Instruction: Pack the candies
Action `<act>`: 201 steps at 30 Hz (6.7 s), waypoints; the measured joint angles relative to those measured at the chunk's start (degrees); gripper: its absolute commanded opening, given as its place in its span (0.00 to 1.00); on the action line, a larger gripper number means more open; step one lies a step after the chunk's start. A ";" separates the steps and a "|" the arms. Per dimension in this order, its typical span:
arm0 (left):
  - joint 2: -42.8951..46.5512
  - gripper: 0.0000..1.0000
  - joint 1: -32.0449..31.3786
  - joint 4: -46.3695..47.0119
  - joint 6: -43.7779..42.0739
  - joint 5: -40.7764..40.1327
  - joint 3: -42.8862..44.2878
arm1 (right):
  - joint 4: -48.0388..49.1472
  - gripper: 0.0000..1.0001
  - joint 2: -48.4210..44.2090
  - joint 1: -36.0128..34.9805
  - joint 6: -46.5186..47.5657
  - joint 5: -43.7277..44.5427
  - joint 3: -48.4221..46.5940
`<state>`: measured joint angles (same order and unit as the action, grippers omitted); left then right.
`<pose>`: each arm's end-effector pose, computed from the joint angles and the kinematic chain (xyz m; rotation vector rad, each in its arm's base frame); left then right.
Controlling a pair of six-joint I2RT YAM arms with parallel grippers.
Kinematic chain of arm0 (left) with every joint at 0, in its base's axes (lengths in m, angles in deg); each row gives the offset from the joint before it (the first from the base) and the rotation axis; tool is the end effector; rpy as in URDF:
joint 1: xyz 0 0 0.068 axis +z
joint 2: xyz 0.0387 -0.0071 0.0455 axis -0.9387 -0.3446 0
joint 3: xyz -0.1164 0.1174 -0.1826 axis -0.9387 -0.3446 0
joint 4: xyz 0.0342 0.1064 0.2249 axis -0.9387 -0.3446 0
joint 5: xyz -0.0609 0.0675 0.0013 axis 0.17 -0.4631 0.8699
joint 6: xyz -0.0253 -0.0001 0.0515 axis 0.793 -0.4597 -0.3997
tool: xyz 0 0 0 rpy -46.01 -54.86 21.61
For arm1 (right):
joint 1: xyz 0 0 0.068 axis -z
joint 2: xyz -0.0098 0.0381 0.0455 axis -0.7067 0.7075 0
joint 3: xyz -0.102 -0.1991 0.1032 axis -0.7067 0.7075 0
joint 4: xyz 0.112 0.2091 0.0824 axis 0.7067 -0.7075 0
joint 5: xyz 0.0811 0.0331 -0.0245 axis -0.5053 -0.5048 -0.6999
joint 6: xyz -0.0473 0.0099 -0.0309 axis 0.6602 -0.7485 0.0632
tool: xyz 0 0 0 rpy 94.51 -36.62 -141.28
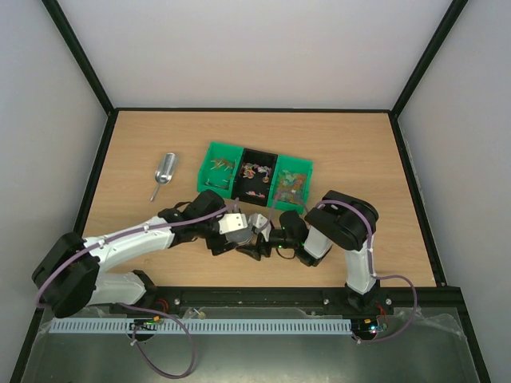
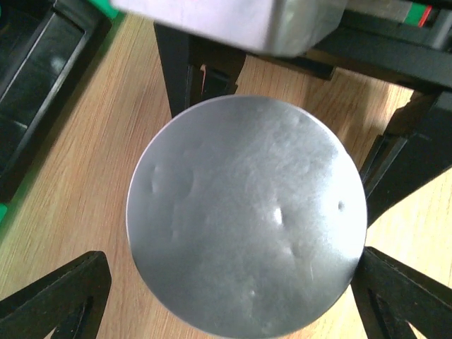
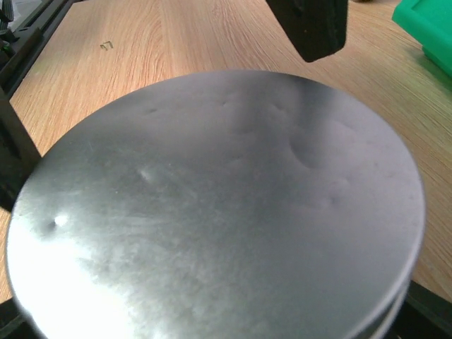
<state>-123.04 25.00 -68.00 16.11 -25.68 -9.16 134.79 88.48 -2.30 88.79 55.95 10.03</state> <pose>0.1709 -0.1802 0.1662 1.5370 1.9077 -0.3390 0.1711 0.2142 0.0746 -1.1569 1.3888 0.9385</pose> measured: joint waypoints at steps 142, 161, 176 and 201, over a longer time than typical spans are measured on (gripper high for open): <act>13.07 0.27 -3.85 -4.72 -13.90 -8.33 -5.35 | 3.93 0.44 1.49 -0.02 0.00 -0.33 1.38; 1.05 0.25 -14.91 -1.03 -7.08 -10.73 0.17 | 3.91 0.44 1.49 -0.02 0.20 -0.63 1.38; 8.04 0.18 -5.64 0.66 -10.60 -9.53 -5.92 | 3.67 0.40 1.49 0.33 -0.09 1.42 0.96; 4.74 0.24 -13.33 -0.61 -12.48 -4.33 -2.47 | 3.58 0.40 1.51 -0.28 1.05 -2.08 1.31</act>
<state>-118.29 11.67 -68.61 3.63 -30.00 -11.63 138.38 89.99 -2.58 89.84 53.88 11.35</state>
